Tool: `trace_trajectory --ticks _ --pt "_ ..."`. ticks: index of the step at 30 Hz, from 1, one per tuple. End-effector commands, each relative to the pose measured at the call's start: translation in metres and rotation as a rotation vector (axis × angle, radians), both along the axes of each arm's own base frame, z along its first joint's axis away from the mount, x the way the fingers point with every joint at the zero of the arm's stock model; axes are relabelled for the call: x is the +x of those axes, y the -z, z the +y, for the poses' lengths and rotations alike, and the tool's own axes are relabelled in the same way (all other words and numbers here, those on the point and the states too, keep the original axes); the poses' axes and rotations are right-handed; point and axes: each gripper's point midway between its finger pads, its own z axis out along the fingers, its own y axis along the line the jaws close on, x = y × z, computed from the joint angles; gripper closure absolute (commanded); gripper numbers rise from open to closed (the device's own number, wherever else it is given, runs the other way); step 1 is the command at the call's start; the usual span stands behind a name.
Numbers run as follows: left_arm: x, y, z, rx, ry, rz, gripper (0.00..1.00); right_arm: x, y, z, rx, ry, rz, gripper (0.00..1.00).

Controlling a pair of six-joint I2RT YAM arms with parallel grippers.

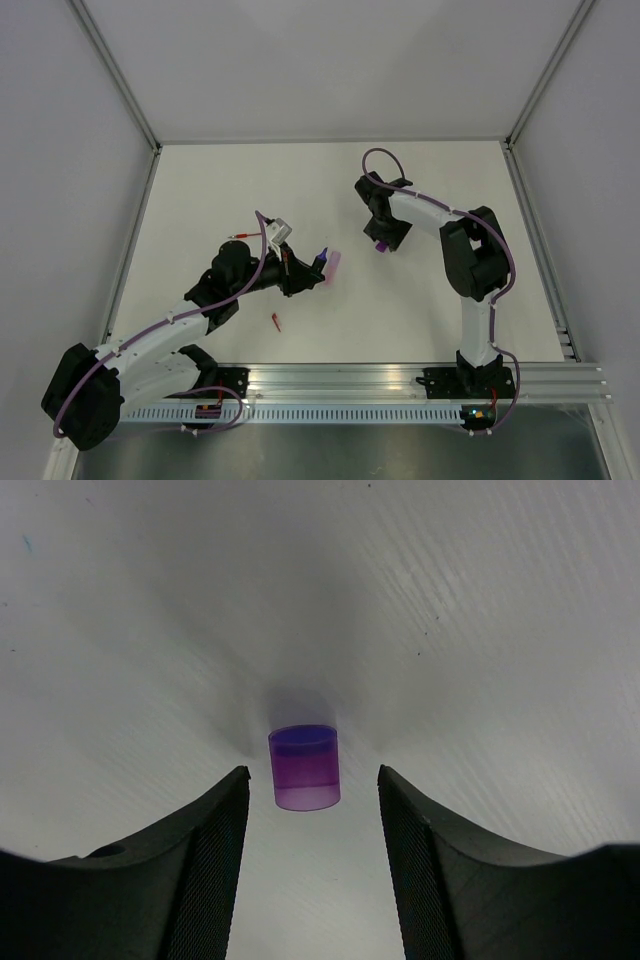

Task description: Insert the pens into the pen caps

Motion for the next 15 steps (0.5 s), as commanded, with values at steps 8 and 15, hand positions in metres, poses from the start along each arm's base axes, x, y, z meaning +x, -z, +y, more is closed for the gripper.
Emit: trace_trajectory --ticks 8,15 --pt "0.004 -0.03 -0.006 -0.043 0.022 -0.109 0.98 0.002 0.015 -0.002 -0.013 0.036 -0.012 0.41" --pt "0.003 -0.03 -0.005 -0.042 0.021 -0.11 0.98 -0.001 0.025 -0.001 -0.009 0.035 0.009 0.46"
